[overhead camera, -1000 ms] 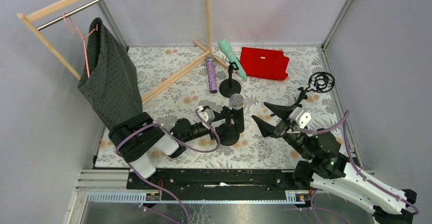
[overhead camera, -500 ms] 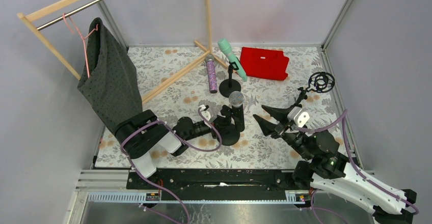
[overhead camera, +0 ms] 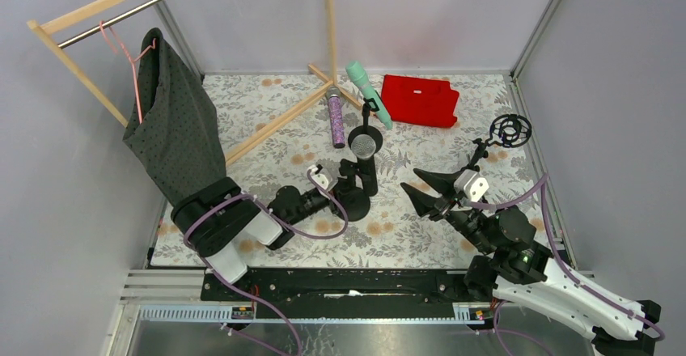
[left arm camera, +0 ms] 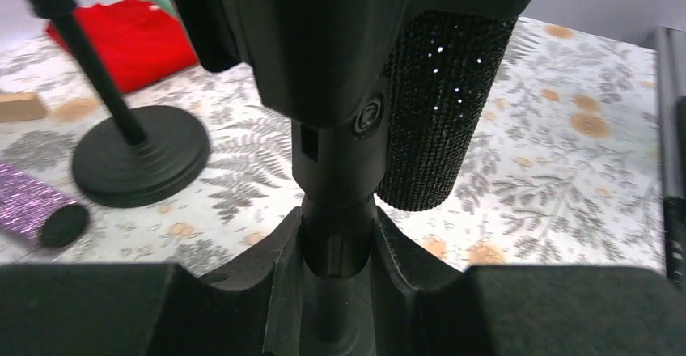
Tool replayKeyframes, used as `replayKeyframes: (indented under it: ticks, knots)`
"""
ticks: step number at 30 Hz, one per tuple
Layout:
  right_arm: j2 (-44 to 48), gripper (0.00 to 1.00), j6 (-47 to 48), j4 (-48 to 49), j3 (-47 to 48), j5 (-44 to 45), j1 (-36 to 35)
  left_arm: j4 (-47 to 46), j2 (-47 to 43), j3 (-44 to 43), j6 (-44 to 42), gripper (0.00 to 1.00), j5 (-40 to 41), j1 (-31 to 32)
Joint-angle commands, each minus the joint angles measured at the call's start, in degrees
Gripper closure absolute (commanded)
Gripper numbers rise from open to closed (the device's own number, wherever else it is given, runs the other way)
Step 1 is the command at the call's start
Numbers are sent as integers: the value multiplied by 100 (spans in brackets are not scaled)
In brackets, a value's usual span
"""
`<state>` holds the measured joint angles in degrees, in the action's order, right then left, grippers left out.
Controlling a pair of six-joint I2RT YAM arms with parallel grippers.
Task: Attach the microphones to the stand
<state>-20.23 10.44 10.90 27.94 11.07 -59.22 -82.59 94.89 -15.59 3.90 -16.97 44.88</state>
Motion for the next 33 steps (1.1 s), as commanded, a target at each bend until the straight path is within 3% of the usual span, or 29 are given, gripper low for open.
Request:
replayKeyframes:
  ticks: [1,15,25,33]
  knots:
    - [4,50,-96,105,-27,71,-37,-844,-86,54,-355,100,830,-248]
    - [210,54,-260,-174,61,71,-37,-926,1311,-1664,190,100,538,-1282]
    - [321,53,-288,-267,138,115,-37,-689,1900,-2404,396,100,-244,-1465]
    - [327,52,-286,-276,157,124,-37,-709,1778,-2198,656,78,-339,-1497]
